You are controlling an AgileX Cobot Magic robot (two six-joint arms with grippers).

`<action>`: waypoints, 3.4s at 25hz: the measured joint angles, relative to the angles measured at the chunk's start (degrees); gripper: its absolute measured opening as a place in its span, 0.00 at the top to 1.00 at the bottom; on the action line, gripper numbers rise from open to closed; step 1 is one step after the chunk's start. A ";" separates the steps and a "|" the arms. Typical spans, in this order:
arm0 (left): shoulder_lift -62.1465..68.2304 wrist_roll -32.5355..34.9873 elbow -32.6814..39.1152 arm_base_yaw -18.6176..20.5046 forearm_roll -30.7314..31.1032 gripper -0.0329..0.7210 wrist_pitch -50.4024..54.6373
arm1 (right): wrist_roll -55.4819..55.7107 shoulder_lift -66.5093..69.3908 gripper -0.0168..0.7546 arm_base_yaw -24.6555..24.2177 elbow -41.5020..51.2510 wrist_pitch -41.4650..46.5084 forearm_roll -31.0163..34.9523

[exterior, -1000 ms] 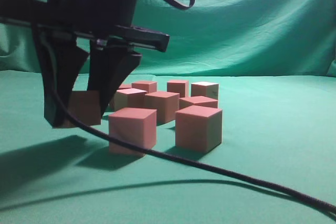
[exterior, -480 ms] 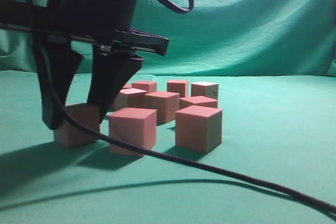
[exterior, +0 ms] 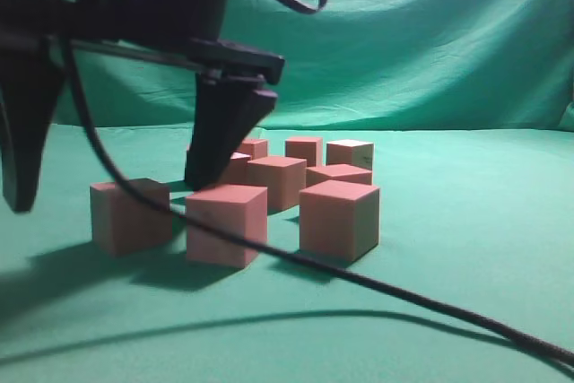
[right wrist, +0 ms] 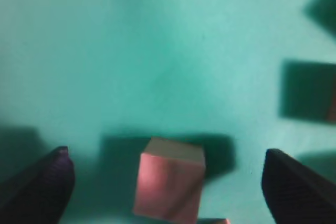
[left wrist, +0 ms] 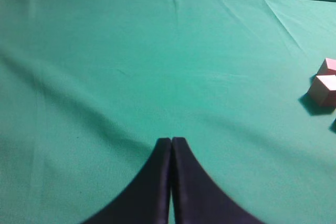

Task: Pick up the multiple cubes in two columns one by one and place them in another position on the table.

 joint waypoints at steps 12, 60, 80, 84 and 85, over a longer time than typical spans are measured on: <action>0.00 0.00 0.00 0.00 0.00 0.96 0.00 | -1.76 -0.87 0.98 0.00 -34.96 24.25 -3.88; 0.00 0.00 0.00 0.00 0.00 0.96 0.00 | -5.33 -96.49 0.98 0.00 34.74 9.58 9.29; 0.00 0.00 0.00 0.00 0.00 0.96 0.00 | -7.47 -106.43 0.98 -18.12 66.52 -21.72 -2.07; 0.00 0.00 0.00 0.00 0.00 0.96 0.00 | -7.22 -113.31 0.98 -25.10 72.92 -24.30 -2.39; 0.00 0.00 0.00 0.00 0.00 0.96 0.00 | -7.13 -114.10 0.98 -26.59 74.47 -25.00 -2.39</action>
